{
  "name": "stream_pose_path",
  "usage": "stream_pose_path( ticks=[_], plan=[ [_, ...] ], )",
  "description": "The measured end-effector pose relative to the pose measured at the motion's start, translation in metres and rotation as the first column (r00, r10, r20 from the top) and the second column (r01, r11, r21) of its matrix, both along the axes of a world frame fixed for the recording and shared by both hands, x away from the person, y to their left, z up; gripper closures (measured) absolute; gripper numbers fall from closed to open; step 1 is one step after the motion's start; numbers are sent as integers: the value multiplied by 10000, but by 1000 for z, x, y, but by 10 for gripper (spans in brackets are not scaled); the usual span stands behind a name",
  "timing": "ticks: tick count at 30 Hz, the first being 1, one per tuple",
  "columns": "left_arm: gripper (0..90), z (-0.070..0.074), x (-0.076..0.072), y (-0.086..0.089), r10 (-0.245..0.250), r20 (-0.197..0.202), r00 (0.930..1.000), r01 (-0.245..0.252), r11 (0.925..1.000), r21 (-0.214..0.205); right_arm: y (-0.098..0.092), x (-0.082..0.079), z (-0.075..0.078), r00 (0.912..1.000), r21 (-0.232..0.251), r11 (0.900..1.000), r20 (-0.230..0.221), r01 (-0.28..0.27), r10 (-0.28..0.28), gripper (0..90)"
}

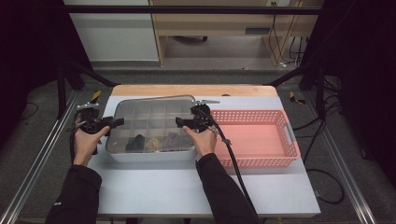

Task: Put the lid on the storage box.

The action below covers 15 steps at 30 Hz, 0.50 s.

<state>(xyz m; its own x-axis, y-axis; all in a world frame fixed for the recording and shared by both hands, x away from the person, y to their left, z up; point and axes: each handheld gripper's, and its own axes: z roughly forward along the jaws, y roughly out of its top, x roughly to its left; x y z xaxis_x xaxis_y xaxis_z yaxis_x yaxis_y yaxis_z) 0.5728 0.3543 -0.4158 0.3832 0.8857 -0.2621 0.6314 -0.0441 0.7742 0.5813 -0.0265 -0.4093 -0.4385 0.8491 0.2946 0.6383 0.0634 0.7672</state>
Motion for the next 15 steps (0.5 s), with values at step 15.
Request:
stream_pose_path(
  ticks=[15],
  plan=[
    [376, 5, -7, 3, 40, 71, 10000, -41, 9998, 169, -6, -8, 12, 9943, -588, 9974, 1000, 427, -367, 207]
  ],
)
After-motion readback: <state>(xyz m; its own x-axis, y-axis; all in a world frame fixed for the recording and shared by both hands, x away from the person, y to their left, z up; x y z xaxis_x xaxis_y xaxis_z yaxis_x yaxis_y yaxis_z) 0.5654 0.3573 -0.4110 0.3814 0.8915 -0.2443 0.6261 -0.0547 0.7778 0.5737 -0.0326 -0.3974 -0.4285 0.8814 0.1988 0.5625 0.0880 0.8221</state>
